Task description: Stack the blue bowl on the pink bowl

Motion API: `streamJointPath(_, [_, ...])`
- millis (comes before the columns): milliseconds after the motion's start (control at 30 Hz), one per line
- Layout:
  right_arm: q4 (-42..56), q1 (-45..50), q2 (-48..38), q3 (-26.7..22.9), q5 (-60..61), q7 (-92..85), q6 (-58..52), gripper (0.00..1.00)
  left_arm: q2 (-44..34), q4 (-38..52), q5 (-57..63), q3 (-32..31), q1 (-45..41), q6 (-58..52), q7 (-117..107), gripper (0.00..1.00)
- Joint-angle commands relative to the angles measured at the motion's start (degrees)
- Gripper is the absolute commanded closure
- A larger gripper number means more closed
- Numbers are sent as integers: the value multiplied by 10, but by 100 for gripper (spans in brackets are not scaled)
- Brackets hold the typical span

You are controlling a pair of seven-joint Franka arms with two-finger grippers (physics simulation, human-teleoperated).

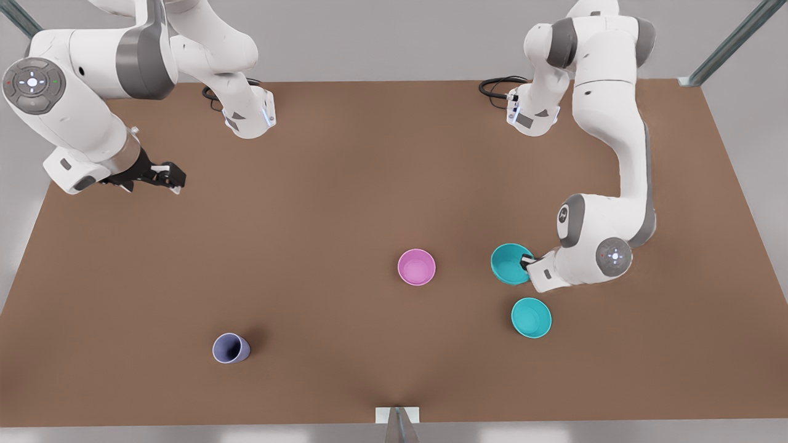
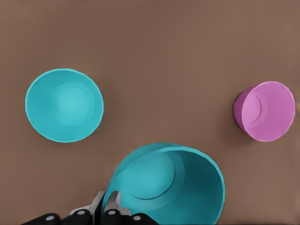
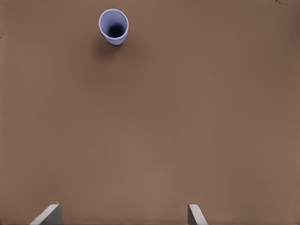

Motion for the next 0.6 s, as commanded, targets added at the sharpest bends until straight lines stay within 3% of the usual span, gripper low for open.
streamJointPath(0, [0,0,-1,0,0,-76,-4,0,24,31,-27,-1,-53,-30,-356,79])
streamJointPath(200, [-1,1,1,0,-1,-77,-4,0,151,171,-44,-32,-73,24,-482,79])
streamJointPath(567, [-9,1,5,0,-1,-76,-4,0,173,168,-48,-70,-81,14,-515,79])
